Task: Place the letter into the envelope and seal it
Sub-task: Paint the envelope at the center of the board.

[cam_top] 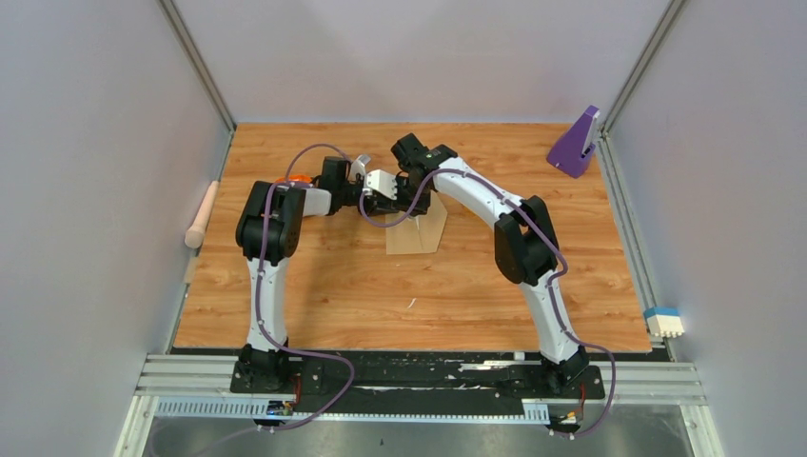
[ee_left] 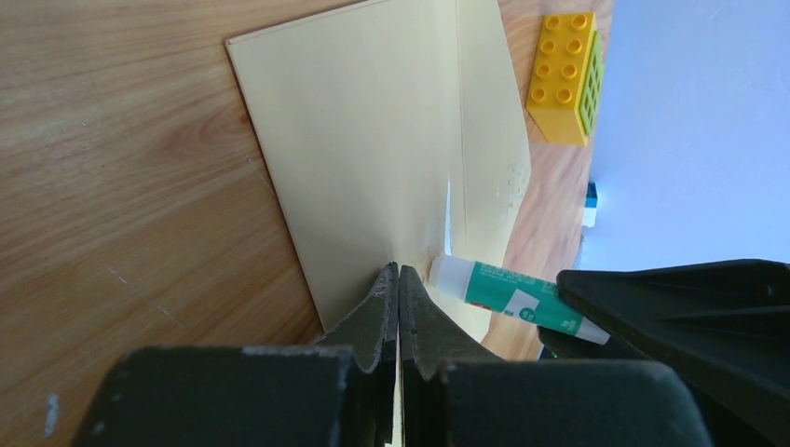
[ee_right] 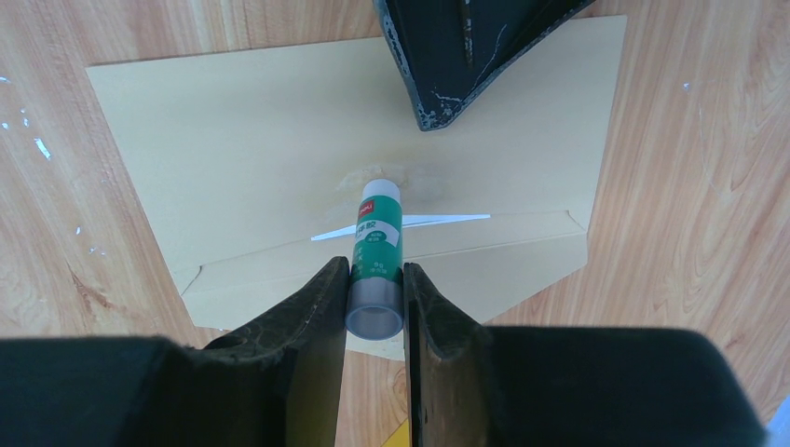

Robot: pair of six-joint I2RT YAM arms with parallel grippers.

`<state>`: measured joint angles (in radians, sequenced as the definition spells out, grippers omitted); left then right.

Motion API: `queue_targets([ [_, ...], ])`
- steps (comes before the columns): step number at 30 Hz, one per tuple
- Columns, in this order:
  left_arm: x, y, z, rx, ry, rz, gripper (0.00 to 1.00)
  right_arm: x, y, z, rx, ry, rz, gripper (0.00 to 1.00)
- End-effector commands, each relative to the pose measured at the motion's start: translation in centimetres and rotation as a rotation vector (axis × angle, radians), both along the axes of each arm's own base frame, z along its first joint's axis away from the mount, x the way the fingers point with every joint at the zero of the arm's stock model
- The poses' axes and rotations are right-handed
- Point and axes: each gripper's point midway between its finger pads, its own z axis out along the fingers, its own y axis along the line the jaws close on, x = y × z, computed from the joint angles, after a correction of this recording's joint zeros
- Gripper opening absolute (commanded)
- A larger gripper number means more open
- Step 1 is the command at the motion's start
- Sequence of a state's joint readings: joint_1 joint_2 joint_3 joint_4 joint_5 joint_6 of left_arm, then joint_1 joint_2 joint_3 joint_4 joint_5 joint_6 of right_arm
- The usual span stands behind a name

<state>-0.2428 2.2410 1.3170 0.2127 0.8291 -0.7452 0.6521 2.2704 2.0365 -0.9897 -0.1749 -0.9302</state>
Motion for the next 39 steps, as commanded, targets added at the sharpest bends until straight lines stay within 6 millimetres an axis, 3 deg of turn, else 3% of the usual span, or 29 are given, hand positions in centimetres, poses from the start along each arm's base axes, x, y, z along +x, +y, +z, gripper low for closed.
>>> queue_targets([
  [1,-0.1,0.3,-2.4,0.060,0.019,0.008,0.00,-1.5,0.1,0.0,0.011,0.048,0.029,0.00],
  [13,-0.2,0.3,-2.3,0.058,0.014,0.004,0.00,-2.2,0.3,1.1,0.024,0.050,0.036,0.00],
  [24,-0.3,0.3,-2.3,0.059,0.018,0.003,0.00,2.3,0.3,0.2,-0.015,-0.105,-0.074,0.00],
  [33,-0.3,0.3,-2.4,0.057,0.019,0.001,0.00,3.3,1.0,0.8,0.025,-0.142,-0.086,0.00],
  [39,-0.4,0.3,-2.2,0.057,0.017,0.000,0.00,2.6,0.6,-0.1,0.006,-0.118,-0.075,0.00],
])
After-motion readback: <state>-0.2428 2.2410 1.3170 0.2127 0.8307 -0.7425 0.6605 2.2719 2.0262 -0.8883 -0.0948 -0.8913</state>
